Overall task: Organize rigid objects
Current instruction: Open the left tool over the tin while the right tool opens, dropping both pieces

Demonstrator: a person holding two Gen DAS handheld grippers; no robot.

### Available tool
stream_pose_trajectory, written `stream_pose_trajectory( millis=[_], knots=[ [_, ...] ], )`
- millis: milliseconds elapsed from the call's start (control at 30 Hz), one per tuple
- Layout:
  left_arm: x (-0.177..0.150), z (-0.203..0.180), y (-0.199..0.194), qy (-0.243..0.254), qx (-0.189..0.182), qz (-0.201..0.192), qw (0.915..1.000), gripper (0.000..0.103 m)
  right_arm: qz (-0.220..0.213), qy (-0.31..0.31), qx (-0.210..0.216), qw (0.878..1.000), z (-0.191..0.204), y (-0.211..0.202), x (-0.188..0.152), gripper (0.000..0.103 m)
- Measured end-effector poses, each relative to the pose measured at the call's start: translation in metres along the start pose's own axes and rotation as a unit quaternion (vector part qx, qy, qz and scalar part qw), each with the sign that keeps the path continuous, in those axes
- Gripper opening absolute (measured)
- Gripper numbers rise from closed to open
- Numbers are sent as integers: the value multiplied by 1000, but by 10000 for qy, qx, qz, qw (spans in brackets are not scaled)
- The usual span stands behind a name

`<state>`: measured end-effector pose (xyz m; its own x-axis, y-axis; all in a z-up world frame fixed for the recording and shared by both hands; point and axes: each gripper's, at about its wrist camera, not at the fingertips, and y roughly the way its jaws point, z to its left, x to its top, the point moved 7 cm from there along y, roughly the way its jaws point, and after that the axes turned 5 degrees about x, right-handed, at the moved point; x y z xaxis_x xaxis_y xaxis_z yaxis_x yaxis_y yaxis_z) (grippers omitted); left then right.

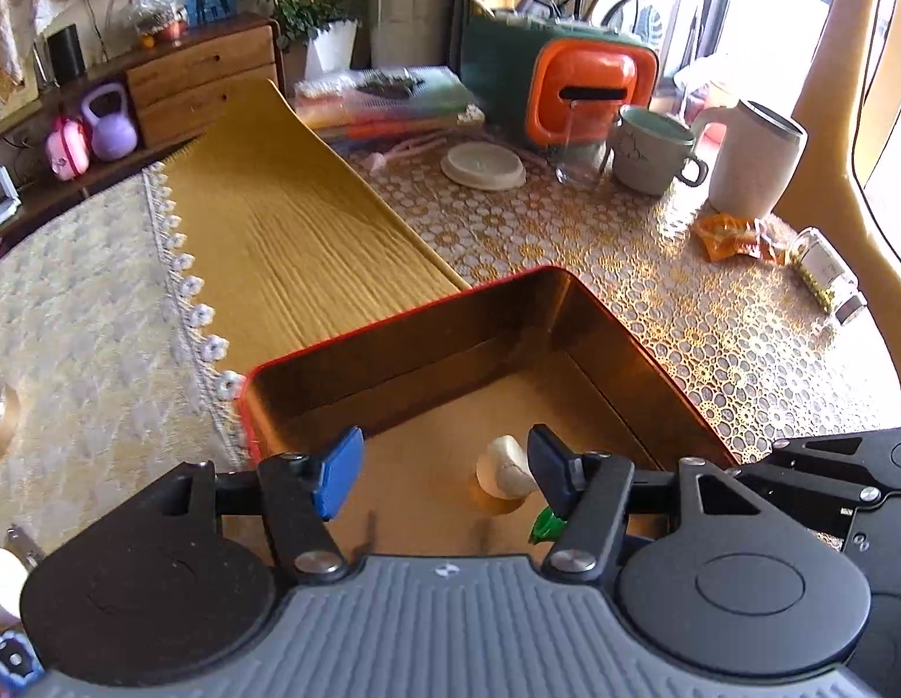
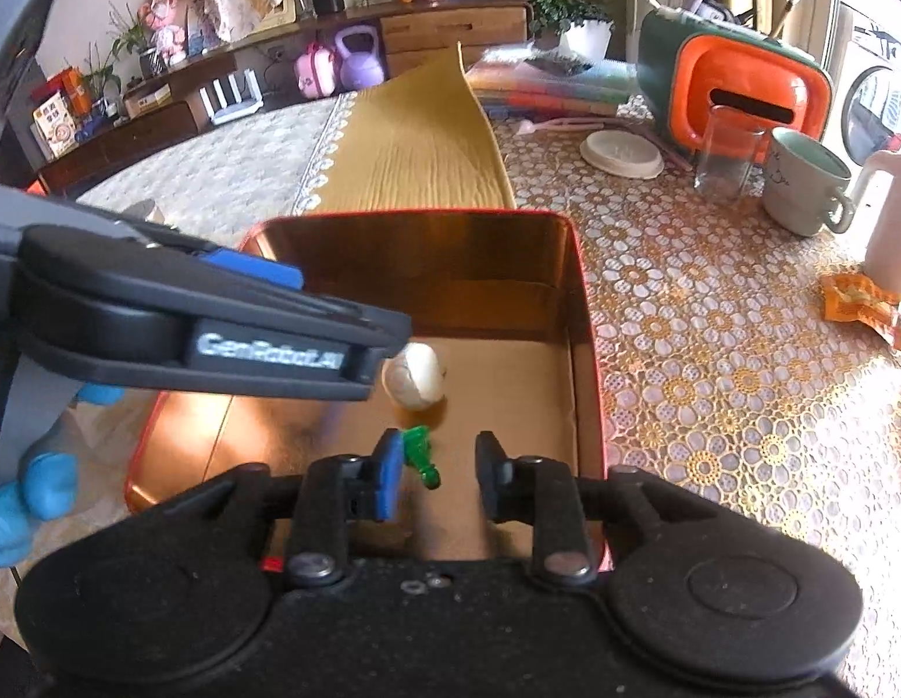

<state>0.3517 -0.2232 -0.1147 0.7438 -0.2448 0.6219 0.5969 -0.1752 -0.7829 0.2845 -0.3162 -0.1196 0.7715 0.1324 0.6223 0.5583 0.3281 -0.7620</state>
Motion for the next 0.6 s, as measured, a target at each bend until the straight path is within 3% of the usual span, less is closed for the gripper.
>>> stream_pose_trajectory(
  millis=[200,267,600],
  knots=[
    [-4,14,-33,-68,119,-320,9994,62,-201,-127,17,9997,10,-19,0,41],
    [-6,20,-45,-121,135,-408,9990,62,-273,-129,29,9995,13,-24,1,50],
    [-33,47,-102,-127,258,-861,9959,62,-544,-247,182,9980,39,-50,-3,63]
  ],
)
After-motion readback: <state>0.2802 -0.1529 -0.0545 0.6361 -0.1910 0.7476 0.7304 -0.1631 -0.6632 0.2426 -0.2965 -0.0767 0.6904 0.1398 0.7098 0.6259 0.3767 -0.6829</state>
